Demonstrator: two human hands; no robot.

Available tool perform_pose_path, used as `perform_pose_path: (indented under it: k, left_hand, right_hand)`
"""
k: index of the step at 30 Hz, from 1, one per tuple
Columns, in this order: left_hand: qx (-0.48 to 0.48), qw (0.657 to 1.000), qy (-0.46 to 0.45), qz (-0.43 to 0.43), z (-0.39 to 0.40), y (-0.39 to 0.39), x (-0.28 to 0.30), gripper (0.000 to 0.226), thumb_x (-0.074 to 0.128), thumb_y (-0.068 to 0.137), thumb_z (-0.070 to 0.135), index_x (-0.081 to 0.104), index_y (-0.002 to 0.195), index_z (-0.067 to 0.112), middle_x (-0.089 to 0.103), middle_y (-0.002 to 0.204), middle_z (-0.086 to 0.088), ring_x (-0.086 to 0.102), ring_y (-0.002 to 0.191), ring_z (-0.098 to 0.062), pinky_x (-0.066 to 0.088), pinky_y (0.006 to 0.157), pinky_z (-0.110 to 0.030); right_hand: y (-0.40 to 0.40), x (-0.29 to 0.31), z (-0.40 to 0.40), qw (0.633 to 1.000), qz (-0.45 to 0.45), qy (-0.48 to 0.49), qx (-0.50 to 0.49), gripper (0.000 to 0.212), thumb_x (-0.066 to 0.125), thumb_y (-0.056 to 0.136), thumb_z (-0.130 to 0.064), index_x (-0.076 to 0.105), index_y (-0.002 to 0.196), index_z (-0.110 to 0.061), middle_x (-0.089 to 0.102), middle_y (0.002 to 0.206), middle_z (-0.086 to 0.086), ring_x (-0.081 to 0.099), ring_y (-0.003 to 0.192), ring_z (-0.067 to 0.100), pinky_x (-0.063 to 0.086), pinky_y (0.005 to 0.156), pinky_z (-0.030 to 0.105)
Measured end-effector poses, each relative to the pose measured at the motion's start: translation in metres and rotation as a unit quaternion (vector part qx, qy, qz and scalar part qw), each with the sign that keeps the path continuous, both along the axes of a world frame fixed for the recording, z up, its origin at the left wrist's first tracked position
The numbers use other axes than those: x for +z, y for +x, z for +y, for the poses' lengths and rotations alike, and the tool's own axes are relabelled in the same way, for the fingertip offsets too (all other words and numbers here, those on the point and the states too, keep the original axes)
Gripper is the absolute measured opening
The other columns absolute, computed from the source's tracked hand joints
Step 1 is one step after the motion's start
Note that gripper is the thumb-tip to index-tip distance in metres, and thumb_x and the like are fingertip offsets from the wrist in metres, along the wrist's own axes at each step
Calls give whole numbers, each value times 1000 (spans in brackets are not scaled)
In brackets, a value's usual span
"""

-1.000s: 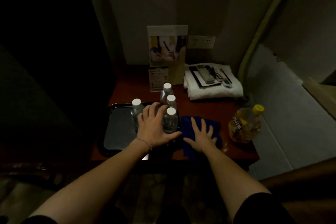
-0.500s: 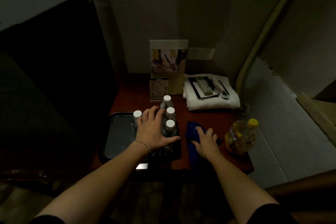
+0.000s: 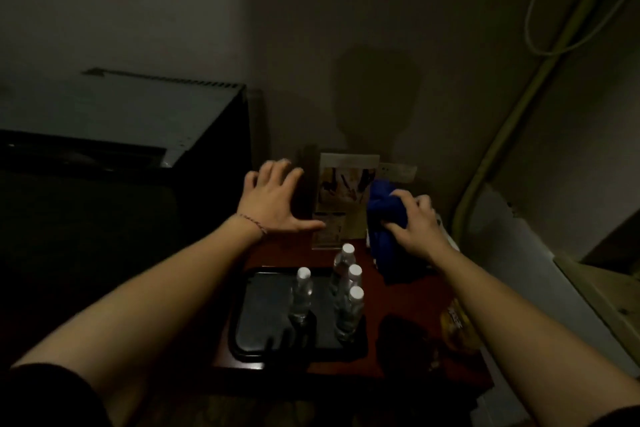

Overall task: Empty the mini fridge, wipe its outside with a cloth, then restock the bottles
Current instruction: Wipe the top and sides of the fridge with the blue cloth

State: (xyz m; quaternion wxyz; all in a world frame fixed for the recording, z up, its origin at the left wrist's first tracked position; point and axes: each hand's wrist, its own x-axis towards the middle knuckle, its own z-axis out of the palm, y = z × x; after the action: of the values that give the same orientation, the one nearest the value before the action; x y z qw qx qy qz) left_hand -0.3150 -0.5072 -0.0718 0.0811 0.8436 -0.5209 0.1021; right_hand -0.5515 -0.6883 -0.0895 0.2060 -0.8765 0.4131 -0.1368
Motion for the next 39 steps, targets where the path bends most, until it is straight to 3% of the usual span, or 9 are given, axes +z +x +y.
perform_pose_path:
  k: [3, 6, 11, 13, 18, 23, 28, 35, 39]
  left_hand:
    - [22, 999, -44, -22, 37, 56, 72, 122, 35, 55, 103, 29, 151, 29, 22, 157, -2, 13, 146, -25, 15, 117, -47]
    - [56, 998, -32, -17, 92, 121, 118, 126, 26, 54, 106, 31, 151, 26, 28, 155, -3, 20, 145, -25, 19, 118, -48]
    - [118, 990, 63, 36, 198, 235, 119, 142, 16, 47, 109, 25, 155, 17, 21, 162, -5, 18, 149, -26, 18, 120, -51]
    - [122, 986, 92, 61, 227, 272, 107, 140, 15, 48, 109, 24, 156, 19, 20, 163, -4, 19, 149, -25, 19, 120, -52]
    - [59, 986, 112, 106, 264, 324, 84, 115, 17, 65, 100, 7, 158, 33, 1, 166, 10, 1, 153, -17, 3, 123, -51]
    - [15, 991, 107, 73, 270, 353, 79, 114, 18, 68, 100, 3, 158, 32, -1, 166, 11, -1, 152, -11, 1, 122, -45]
    - [-2, 992, 113, 50, 271, 360, 75, 115, 14, 69, 99, -3, 158, 28, -6, 166, 10, -6, 152, -10, 1, 122, -40]
    - [-14, 985, 160, 63, 268, 377, 82, 129, 21, 60, 104, -10, 156, 24, -15, 163, 10, -11, 150, -8, -4, 123, -36]
    - [10, 984, 154, 86, 263, 405, 89, 145, 17, 45, 109, -5, 158, 21, -10, 166, 3, -7, 152, -11, 1, 124, -37]
  right_hand:
    - [58, 61, 31, 997, -50, -29, 55, 56, 69, 88, -40, 37, 134, -43, 32, 120, 3, 41, 121, 36, 40, 106, 55]
    - [125, 113, 79, 986, -104, -68, 111, 55, 70, 86, -42, 38, 131, -44, 33, 116, 3, 45, 115, 36, 42, 104, 55]
    - [241, 161, 173, 965, -152, -97, 189, 55, 73, 84, -39, 41, 129, -43, 37, 114, 4, 48, 111, 32, 44, 103, 52]
    - [284, 164, 203, 960, -143, -113, 212, 56, 74, 83, -40, 43, 130, -39, 39, 112, 4, 48, 110, 33, 44, 103, 51]
    - [366, 149, 252, 956, -63, -131, 256, 52, 72, 85, -41, 44, 129, -34, 42, 118, 4, 41, 111, 30, 41, 101, 53]
    - [417, 128, 270, 956, 45, -83, 277, 64, 56, 90, -63, 30, 144, -43, 32, 150, -8, 27, 136, 28, 29, 109, 55]
    - [427, 118, 260, 950, 69, -82, 293, 81, 47, 78, -85, 18, 148, -55, 14, 162, -14, 11, 148, 28, 17, 117, 60]
    - [461, 113, 253, 948, 37, -73, 309, 83, 46, 72, -88, 27, 145, -54, 22, 161, -12, 15, 148, 28, 18, 117, 59]
    - [487, 113, 249, 948, 28, -56, 311, 89, 41, 66, -92, 30, 145, -53, 24, 160, -14, 16, 148, 25, 17, 118, 57]
